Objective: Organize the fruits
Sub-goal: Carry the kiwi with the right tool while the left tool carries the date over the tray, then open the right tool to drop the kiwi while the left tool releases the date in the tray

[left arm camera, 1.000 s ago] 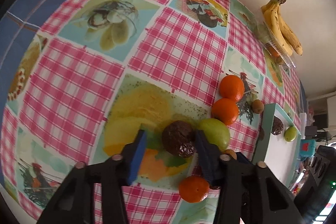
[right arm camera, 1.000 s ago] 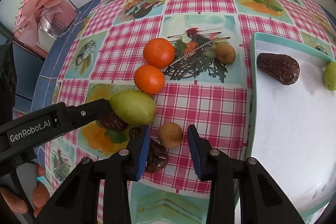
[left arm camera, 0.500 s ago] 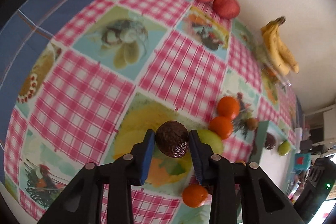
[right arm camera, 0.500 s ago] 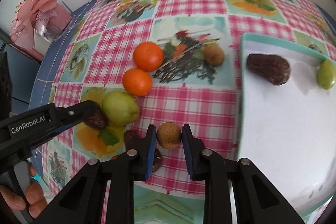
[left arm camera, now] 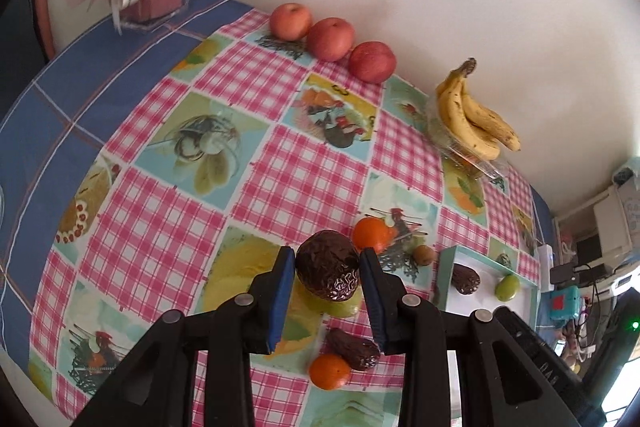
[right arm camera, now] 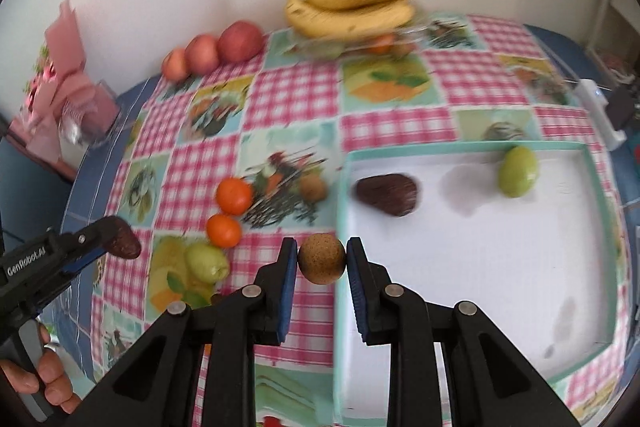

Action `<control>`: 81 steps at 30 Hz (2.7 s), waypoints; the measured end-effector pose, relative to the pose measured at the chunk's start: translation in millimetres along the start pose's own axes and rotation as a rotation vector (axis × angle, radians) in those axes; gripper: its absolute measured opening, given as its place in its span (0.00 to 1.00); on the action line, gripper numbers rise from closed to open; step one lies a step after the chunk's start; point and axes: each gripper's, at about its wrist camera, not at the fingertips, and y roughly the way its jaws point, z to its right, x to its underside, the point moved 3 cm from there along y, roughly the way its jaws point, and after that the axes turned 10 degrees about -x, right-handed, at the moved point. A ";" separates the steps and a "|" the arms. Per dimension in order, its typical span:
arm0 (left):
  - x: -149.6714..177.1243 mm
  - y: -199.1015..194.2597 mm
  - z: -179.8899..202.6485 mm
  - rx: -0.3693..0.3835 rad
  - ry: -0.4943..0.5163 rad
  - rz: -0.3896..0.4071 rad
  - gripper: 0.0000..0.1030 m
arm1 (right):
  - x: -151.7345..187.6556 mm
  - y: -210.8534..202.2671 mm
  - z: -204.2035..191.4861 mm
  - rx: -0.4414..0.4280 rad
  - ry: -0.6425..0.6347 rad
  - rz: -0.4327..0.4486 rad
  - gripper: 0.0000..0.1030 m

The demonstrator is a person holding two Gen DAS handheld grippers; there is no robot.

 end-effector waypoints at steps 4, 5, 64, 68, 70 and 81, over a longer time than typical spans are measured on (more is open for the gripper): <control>3.6 -2.3 14.0 0.006 0.034 0.007 0.34 | -5.2 -19.5 24.4 0.029 0.046 0.040 0.25; 4.6 -2.7 19.1 0.008 0.044 0.008 0.34 | -6.3 -22.5 30.6 0.038 0.058 0.047 0.25; 134.5 74.5 213.2 -0.011 0.582 -0.225 0.54 | 28.9 -30.1 229.2 0.247 0.408 -0.052 0.32; 127.7 65.5 213.1 0.000 0.575 -0.195 0.72 | 30.0 -31.6 228.7 0.239 0.412 -0.049 0.59; 122.1 60.9 210.8 -0.016 0.574 -0.167 0.81 | 28.8 -35.5 227.0 0.241 0.405 -0.041 0.64; 68.6 39.6 161.8 -0.126 0.429 0.017 1.00 | 14.1 -52.1 203.0 0.229 0.288 0.036 0.82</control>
